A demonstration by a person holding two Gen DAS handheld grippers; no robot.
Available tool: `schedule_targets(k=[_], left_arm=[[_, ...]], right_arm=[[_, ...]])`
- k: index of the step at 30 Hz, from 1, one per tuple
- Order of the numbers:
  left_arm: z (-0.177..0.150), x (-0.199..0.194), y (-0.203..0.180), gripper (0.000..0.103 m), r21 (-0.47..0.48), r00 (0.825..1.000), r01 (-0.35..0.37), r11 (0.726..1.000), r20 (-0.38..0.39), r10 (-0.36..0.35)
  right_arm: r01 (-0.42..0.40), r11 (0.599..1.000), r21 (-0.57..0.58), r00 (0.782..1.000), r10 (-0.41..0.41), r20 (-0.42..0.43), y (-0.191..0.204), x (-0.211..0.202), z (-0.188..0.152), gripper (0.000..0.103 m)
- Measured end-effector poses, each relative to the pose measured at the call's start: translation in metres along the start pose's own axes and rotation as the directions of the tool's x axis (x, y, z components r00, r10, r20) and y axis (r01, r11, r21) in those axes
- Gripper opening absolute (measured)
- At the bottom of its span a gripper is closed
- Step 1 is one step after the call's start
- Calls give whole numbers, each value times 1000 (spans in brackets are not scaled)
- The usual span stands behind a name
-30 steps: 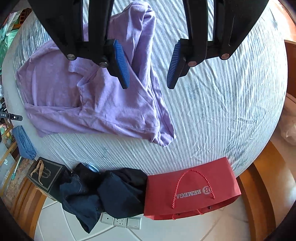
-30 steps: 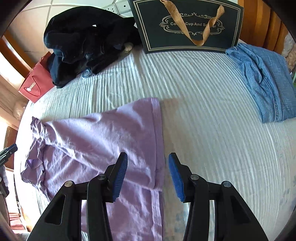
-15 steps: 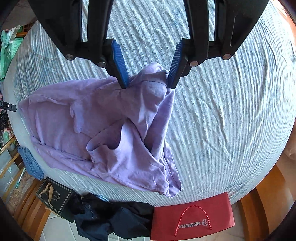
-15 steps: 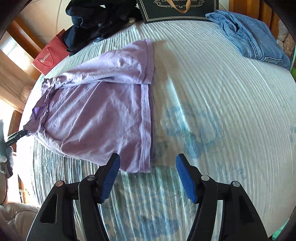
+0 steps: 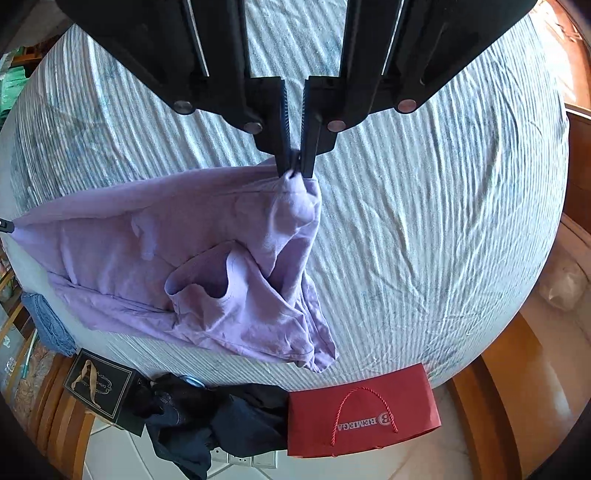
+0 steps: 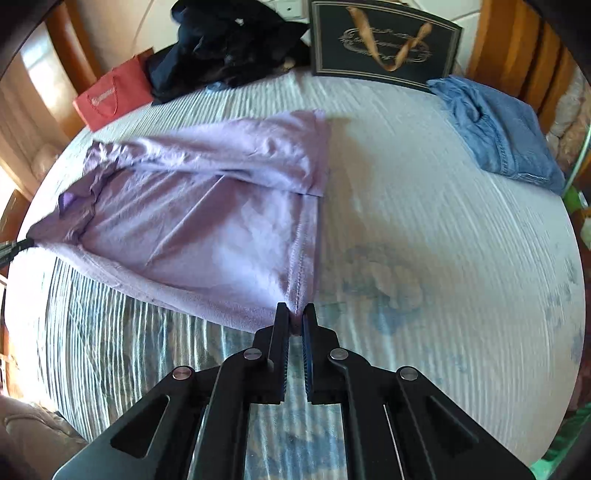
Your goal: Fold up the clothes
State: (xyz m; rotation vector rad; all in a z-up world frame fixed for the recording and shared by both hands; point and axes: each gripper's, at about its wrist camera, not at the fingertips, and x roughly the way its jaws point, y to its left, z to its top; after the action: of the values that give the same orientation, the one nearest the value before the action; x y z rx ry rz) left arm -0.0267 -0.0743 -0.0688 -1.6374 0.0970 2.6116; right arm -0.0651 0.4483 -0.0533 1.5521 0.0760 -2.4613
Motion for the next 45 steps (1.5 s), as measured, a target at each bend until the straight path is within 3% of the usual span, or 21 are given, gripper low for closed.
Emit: schedule_targets(k=[2, 3, 5, 6, 8, 10, 15, 25, 27, 28, 29, 33, 39, 40, 41, 43, 45], left_arm=[[-6, 1, 7, 4, 0, 1000, -12, 1000, -22, 12], [-10, 4, 10, 4, -4, 999, -13, 1000, -36, 13], [-12, 4, 15, 5, -35, 999, 19, 999, -39, -20], [-11, 1, 15, 6, -43, 999, 38, 998, -29, -39], [-5, -6, 12, 23, -42, 998, 68, 997, -1, -68], [5, -13, 5, 33, -23, 996, 86, 996, 34, -85], [37, -7, -19, 33, 55, 992, 106, 993, 57, -109], [58, 68, -40, 33, 89, 985, 149, 985, -96, -141], [54, 67, -46, 28, 117, 983, 171, 978, -94, -160], [51, 65, -49, 4, 131, 981, 181, 975, -92, -170], [47, 61, -51, 1, 148, 982, 181, 972, -82, -171], [27, 32, -54, 1, 184, 977, 215, 959, -36, -212], [7, 13, -49, 3, 182, 977, 211, 960, -71, -202], [8, 16, -48, 8, 166, 980, 194, 967, -77, -184], [9, 18, -46, 25, 151, 983, 177, 972, -82, -166], [18, 21, -37, 46, 96, 983, 178, 979, -62, -172], [28, 26, -33, 47, 61, 984, 174, 983, -47, -172]], right_arm=[[4, 1000, -12, 1000, -4, -19, -5, -2, -1, 6], [-15, 1000, -21, 999, 14, -51, -5, 3, -3, 12], [11, 998, -56, 997, -15, -81, 2, 12, -8, 40], [30, 998, -63, 995, -36, -88, 4, 14, -10, 62], [30, 999, -43, 997, -33, -74, 3, 13, -12, 63], [19, 999, -28, 999, -20, -48, 1, 7, -9, 63], [2, 999, -38, 1000, -3, -27, 6, 1, 0, 55], [-27, 1000, -16, 996, 25, -87, 1, 20, -12, 57], [-24, 999, -23, 995, 22, -92, 1, 23, -12, 60], [-25, 999, -23, 995, 23, -95, 1, 24, -11, 60], [-28, 999, -22, 995, 26, -99, 0, 26, -11, 60], [-39, 999, -23, 993, 36, -114, -2, 33, -11, 60], [-60, 998, -34, 990, 55, -128, -2, 36, -13, 60], [-63, 997, -35, 990, 58, -128, -2, 35, -13, 60], [-63, 997, -34, 990, 58, -127, -2, 35, -14, 60], [-63, 998, -32, 990, 58, -125, -2, 33, -14, 60], [-60, 998, -32, 991, 56, -120, -2, 31, -15, 60]])
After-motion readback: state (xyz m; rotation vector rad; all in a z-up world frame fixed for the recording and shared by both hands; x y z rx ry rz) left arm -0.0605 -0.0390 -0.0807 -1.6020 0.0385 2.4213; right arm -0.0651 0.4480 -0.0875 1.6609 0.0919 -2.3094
